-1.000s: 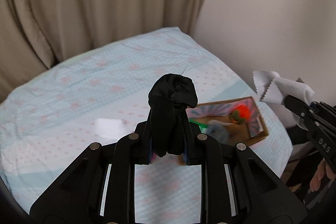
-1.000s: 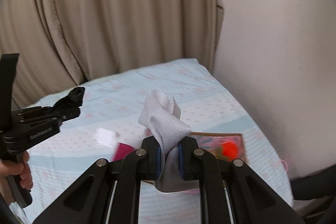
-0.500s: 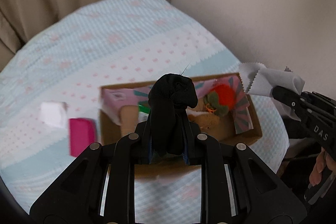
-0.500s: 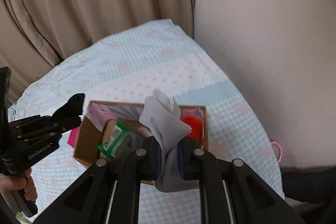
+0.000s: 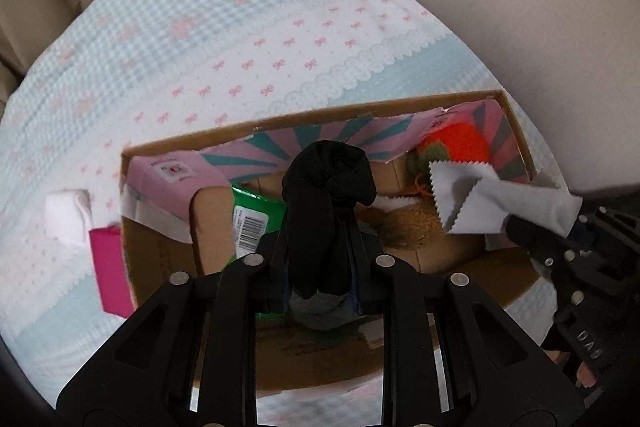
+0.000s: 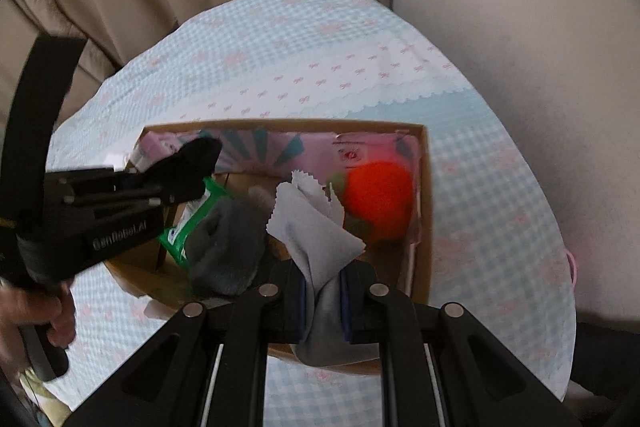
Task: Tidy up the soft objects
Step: 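Open both tools to drop the scrunchie and grey cloth into the box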
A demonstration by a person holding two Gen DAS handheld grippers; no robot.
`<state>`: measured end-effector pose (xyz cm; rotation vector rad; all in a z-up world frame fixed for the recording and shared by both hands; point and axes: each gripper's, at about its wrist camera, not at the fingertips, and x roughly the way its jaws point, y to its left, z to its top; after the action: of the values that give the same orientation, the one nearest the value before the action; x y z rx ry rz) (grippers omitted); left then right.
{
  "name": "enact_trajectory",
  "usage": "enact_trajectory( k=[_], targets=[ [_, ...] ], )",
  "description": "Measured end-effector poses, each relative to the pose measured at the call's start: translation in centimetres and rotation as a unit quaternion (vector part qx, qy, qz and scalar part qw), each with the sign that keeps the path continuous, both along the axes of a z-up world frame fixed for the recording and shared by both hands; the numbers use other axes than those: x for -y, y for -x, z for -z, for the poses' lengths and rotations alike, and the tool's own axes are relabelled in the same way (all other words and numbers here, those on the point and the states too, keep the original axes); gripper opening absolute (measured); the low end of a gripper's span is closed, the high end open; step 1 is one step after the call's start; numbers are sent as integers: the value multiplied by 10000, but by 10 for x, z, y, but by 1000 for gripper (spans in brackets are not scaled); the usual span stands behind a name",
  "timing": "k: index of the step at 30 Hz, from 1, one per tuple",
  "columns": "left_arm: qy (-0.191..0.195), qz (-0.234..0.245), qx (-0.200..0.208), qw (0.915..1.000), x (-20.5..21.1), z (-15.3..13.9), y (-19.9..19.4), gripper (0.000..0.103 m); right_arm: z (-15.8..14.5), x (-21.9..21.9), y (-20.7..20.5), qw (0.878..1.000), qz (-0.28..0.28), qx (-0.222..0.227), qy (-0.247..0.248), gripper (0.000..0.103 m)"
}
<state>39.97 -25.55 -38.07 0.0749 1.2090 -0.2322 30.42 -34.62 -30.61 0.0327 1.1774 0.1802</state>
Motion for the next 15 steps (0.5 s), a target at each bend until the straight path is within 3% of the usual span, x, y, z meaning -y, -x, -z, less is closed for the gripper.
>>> enact_trajectory(
  k=[1, 2, 3, 4, 6, 7, 15],
  targets=[
    [-22, 9, 32, 10000, 0, -4, -1, 29, 0, -1, -1, 10000, -27, 3, 4, 12],
    [8, 40, 23, 10000, 0, -8, -3, 53, 0, -3, 0, 10000, -77, -9, -8, 12],
    [22, 43, 15, 10000, 0, -11, -4, 89, 1, -4, 0, 9999, -115, -57, -45, 12],
    [-1, 27, 48, 10000, 0, -15, -5, 101, 2, -5, 0, 9998, -141, -93, -85, 17],
    [-157, 12, 242, 9996, -2, -25, -4, 103, 5, -8, 2, 9995, -243, -144, -159, 56],
    [-232, 37, 242, 9994, -2, -28, -5, 103, 5, -10, 3, 9993, -287, -125, -180, 101],
    [-229, 20, 104, 9997, -14, -34, 2, 103, -1, -9, 16, 9985, -295, 153, -428, 103]
  ],
)
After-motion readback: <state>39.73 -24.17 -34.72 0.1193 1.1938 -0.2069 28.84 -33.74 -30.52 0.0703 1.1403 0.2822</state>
